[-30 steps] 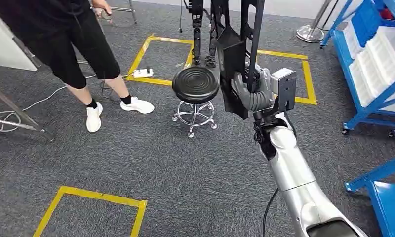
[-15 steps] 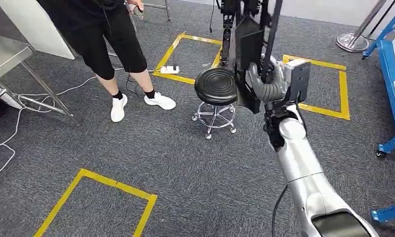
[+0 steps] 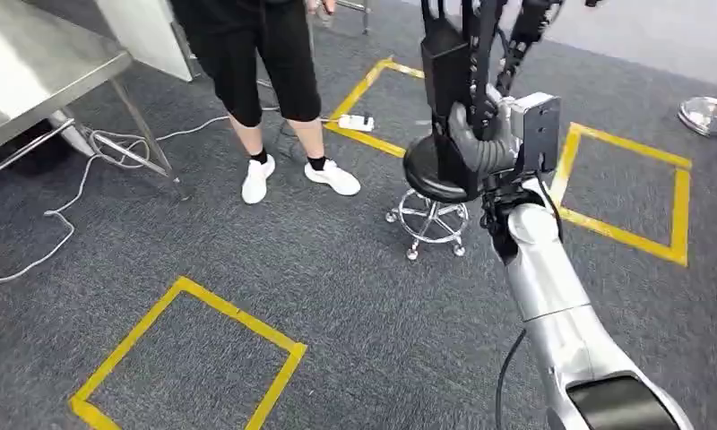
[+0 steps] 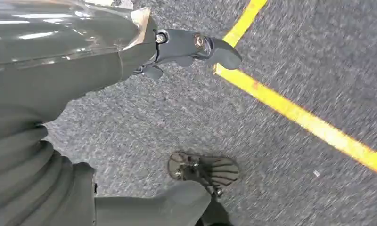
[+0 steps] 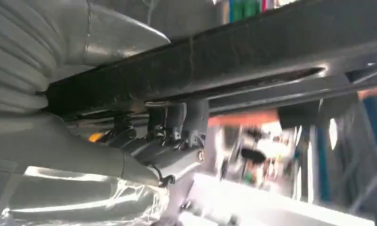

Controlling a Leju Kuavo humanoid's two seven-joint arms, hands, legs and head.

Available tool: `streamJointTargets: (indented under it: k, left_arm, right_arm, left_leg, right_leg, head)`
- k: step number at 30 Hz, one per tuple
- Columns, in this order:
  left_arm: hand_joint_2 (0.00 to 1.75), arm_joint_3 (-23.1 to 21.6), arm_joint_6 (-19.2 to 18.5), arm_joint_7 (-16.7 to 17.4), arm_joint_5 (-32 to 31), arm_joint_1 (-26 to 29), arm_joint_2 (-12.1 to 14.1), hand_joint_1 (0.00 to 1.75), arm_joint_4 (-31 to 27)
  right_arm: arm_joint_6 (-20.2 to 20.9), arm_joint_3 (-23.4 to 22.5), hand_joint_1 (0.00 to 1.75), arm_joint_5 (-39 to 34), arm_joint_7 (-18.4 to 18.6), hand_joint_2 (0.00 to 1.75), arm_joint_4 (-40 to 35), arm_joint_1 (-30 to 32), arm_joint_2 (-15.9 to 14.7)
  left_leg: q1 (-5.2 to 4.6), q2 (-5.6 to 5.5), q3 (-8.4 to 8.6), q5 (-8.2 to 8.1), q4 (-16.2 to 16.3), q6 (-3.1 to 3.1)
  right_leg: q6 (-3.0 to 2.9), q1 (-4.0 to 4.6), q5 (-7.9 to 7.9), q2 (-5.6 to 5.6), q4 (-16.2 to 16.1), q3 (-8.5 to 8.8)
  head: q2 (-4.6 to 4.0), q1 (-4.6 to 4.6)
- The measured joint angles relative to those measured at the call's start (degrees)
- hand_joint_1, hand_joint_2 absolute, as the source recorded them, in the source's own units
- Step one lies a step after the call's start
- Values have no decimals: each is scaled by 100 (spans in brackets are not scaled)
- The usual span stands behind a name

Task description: Take the parts from the cabinet and place them on the table.

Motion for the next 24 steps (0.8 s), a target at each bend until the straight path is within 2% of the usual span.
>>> streamJointTargets:
  k: [1,2,3,4,5,6,7,8,9,10,11,12,13,14,15,16,17,18,19,20,21,22,23,24]
  left_arm:
    - [175,-2,-27,-9,-9,-11,0,0,0]
    - [175,-2,-44,-26,-37,-11,0,0,0]
    - [175,-2,-68,-35,-74,-10,0,0,0]
    - [175,-2,-83,-42,-77,-4,0,0,0]
    - [175,-2,-92,-50,-101,-2,-2,0,0]
    - [175,-2,-101,-52,-116,-3,-2,0,0]
    - [175,-2,-103,-52,-118,-2,-2,0,0]
    - [175,-2,-103,-50,-120,-9,13,0,0]
    - [175,-2,-103,-50,-127,-7,15,0,0]
    - [175,-2,-103,-44,-127,3,15,0,0]
    - [175,0,-103,-37,-127,9,15,0,0]
    - [175,4,-103,-28,-125,16,18,0,0]
    - [175,13,-103,-24,-118,27,11,0,0]
    - [175,26,-101,-15,-109,22,13,0,0]
    - [175,37,-99,-4,-79,7,18,0,0]
    - [175,42,-99,2,-74,-8,22,0,0]
    - [175,46,-101,2,-74,-12,20,0,0]
    - [175,50,-101,2,-74,-11,13,0,0]
    - [175,59,-101,2,-74,-6,13,0,0]
    - [175,72,-101,2,-74,-6,13,0,0]
    - [175,74,-101,0,-74,-7,13,0,0]
    - [175,74,-101,0,-74,-11,20,0,-4]
    - [175,77,-101,0,-74,-24,28,0,-11]
    - [175,77,-105,-7,-74,-39,20,0,-11]
  right_arm:
    - [46,50,175,59,11,175,-18,39,-2]
    - [114,144,175,116,28,175,-50,107,0]
    - [161,226,175,153,35,175,-98,170,2]
    - [205,289,175,173,50,175,-142,222,7]
    - [282,396,175,197,87,175,-230,250,31]
    - [354,485,175,201,127,175,-313,253,44]
    - [406,551,175,201,149,175,-370,250,53]
    - [450,625,175,201,168,175,-415,234,70]
    - [522,728,175,201,221,175,-507,261,144]
    - [575,800,175,190,262,175,-562,294,157]
    - [640,855,175,166,286,175,-590,305,184]
    - [704,901,175,144,315,175,-621,293,208]
    - [796,975,175,126,348,175,-680,260,262]
    - [883,1045,175,98,365,175,-741,212,335]
    - [995,1146,175,74,404,175,-802,144,400]
    - [1102,1261,175,52,442,175,-846,82,433]
    - [1151,1372,175,44,461,175,-880,45,465]
    - [1185,1474,175,46,501,175,-905,29,488]
    - [1208,1567,175,48,522,175,-942,19,527]
    - [1211,1654,175,48,544,175,-992,-6,572]
    - [1211,1694,175,48,553,175,-1027,-55,597]
    - [1213,1735,175,54,557,175,-1067,-115,632]
    - [1215,1786,175,61,562,175,-1112,-182,667]
    - [1215,1833,175,65,572,175,-1136,-224,671]
  left_leg:
    - [3,-84,0,-1,1,2]
    - [7,-192,1,-3,7,0]
    - [13,-274,4,-4,10,-2]
    - [23,-359,5,-9,15,-14]
    - [35,-438,9,-15,28,-28]
    - [47,-511,8,-33,50,-58]
    - [48,-561,-19,-52,72,-97]
    - [13,-643,-81,-86,173,-170]
    - [18,-678,-94,-72,144,-188]
    - [47,-718,-101,-58,128,-214]
    - [73,-771,-110,-51,116,-243]
    - [99,-816,-132,-74,137,-267]
    - [72,-533,-190,-172,287,-295]
    - [67,-272,-342,-353,611,-328]
    - [77,-112,-552,-556,1041,-352]
    - [80,-20,-786,-737,1508,-366]
    - [80,14,-943,-797,1801,-369]
    - [81,31,-986,-752,1857,-360]
    - [81,40,-903,-603,1664,-338]
    - [71,56,-696,-384,1253,-298]
    - [44,141,-423,-167,751,-238]
    - [-7,362,-164,-36,309,-156]
    - [-70,546,-116,-123,220,-111]
    - [-86,475,-132,-119,190,-111]
  right_leg:
    - [-9,-3,-127,32,410,-225]
    - [24,-8,-144,42,678,-393]
    - [64,-19,-83,44,640,-410]
    - [127,-39,76,52,381,-330]
    - [194,-63,288,75,-46,-160]
    - [258,-108,508,156,-536,43]
    - [297,-154,636,360,-863,180]
    - [222,-165,665,484,-991,238]
    - [170,-157,667,389,-957,235]
    - [145,-117,665,355,-954,237]
    - [93,-90,664,306,-955,240]
    - [32,-164,687,237,-986,251]
    - [-3,-124,684,195,-988,264]
    - [-31,-114,677,151,-988,268]
    - [-66,-91,670,115,-987,268]
    - [-80,-66,661,57,-986,276]
    - [-98,-48,648,-12,-986,288]
    - [-117,-31,634,-82,-986,306]
    - [-135,-14,620,-149,-986,320]
    - [-150,5,607,-222,-986,339]
    - [-157,24,594,-282,-987,358]
    - [-153,31,579,-336,-990,378]
    - [-121,103,556,-396,-990,379]
    - [-111,64,550,-437,-1002,381]
  head:
    - [0,9]
    - [0,11]
    - [0,9]
    - [0,9]
    - [0,9]
    - [0,13]
    - [0,17]
    - [0,37]
    - [0,17]
    - [0,-18]
    - [0,2]
    - [0,-2]
    - [0,-13]
    - [0,-75]
    - [0,-72]
    - [0,-74]
    - [0,-77]
    - [0,-77]
    - [0,-77]
    - [0,-77]
    - [0,-74]
    - [0,-77]
    - [0,-57]
    - [0,-67]
